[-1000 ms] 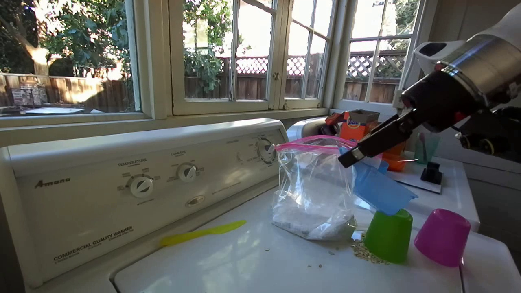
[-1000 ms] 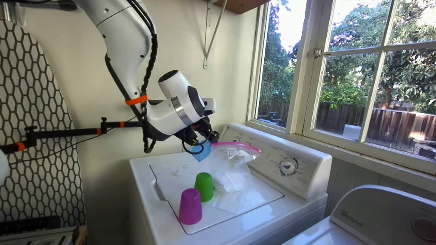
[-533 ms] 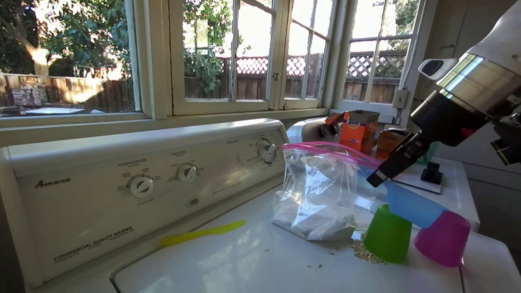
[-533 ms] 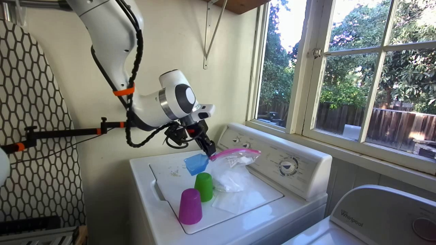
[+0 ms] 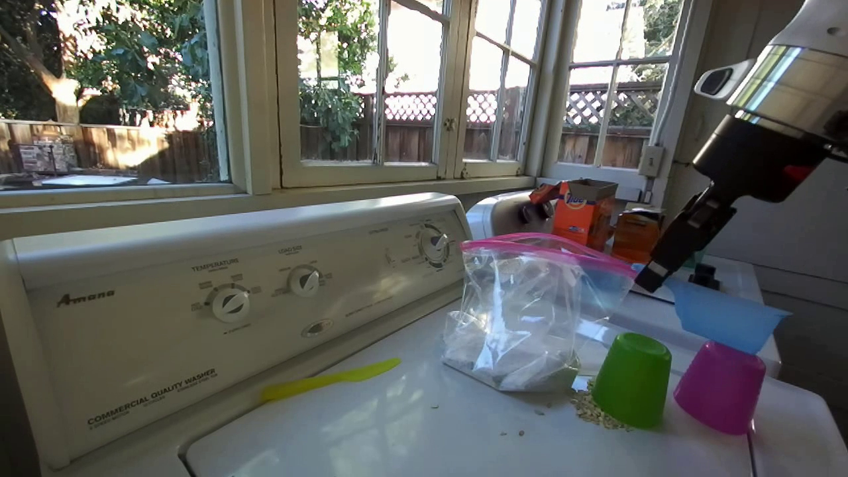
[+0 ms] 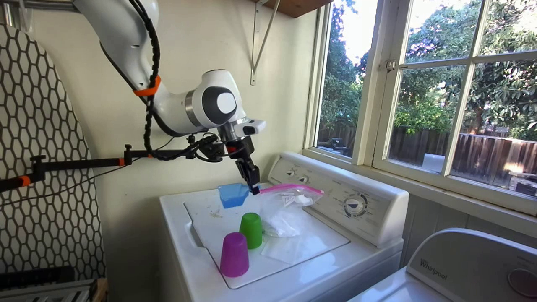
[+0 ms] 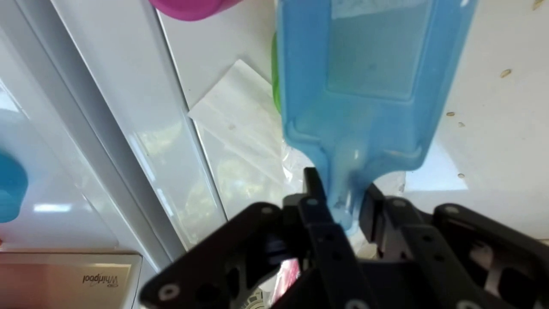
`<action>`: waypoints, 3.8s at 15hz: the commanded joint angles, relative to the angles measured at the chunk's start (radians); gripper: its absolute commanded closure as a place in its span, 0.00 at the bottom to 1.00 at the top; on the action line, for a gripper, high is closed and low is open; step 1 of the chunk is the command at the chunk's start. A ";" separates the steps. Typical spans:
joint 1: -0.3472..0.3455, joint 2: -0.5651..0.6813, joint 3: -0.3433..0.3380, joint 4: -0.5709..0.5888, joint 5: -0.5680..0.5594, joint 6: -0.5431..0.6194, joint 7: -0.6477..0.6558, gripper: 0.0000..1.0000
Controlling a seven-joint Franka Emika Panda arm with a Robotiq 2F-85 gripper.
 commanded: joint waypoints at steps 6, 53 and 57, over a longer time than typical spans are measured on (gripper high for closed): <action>-0.272 -0.061 0.256 0.001 0.060 -0.063 0.000 0.94; -0.260 0.353 -0.012 0.357 -0.202 -0.025 0.476 0.00; -0.297 0.250 0.022 0.294 -0.158 -0.043 0.412 0.00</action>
